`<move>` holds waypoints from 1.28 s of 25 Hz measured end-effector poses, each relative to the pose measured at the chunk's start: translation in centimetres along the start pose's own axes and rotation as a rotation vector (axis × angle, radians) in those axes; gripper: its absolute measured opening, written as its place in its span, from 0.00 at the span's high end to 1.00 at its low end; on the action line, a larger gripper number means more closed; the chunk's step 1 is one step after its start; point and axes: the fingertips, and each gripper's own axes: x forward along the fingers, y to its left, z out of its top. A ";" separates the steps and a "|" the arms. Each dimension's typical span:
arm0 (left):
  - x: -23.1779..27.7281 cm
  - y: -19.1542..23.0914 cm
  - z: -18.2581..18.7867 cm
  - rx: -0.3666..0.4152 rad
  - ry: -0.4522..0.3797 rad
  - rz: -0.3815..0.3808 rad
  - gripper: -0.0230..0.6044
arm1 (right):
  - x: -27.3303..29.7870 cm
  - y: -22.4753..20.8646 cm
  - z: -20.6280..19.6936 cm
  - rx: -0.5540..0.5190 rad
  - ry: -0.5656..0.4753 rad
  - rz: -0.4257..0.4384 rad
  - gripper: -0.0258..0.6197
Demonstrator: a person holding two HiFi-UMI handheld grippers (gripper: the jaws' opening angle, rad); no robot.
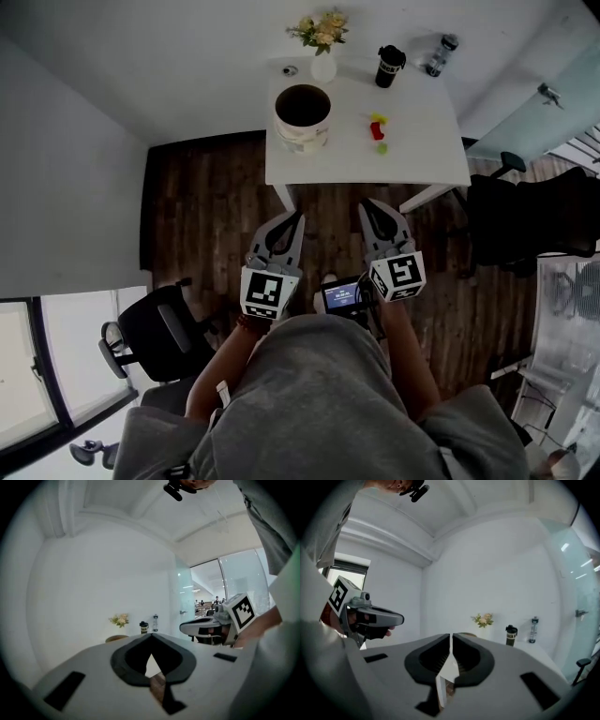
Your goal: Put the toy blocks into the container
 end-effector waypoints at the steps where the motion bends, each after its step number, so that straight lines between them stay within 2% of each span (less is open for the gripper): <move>1: 0.6 -0.2 0.1 -0.001 0.007 0.005 0.96 | 0.2 -1.0 -0.6 0.006 0.011 0.006 0.95; 5: 2.2 -0.6 0.1 -0.014 0.017 0.012 0.96 | 1.2 -3.7 -2.0 0.043 0.033 0.064 0.95; 9: 2.7 1.0 -0.4 -0.044 0.019 0.041 0.96 | 4.0 -3.5 -2.2 0.016 0.039 0.179 0.90; 12: 3.4 1.6 -0.7 -0.057 0.027 0.024 0.96 | 5.3 -3.7 -2.5 0.004 0.057 0.199 0.86; 17: 6.3 4.1 -0.5 -0.081 -0.013 -0.055 0.96 | 8.3 -5.2 -3.0 -0.042 0.123 0.173 0.83; 23: 9.6 9.0 1.2 -0.104 -0.049 -0.138 0.96 | 11.9 -6.7 -1.2 -0.055 0.165 0.089 0.78; 26: 11.1 8.7 2.0 -0.098 -0.058 -0.222 0.96 | 11.7 -8.5 -1.0 -0.092 0.191 0.030 0.78; 29: 12.3 8.6 1.6 -0.091 -0.030 -0.307 0.96 | 12.0 -10.4 -2.4 -0.125 0.250 -0.012 0.76; 32: 13.2 8.9 1.3 -0.088 -0.010 -0.338 0.96 | 12.8 -12.2 -4.5 -0.090 0.315 -0.021 0.71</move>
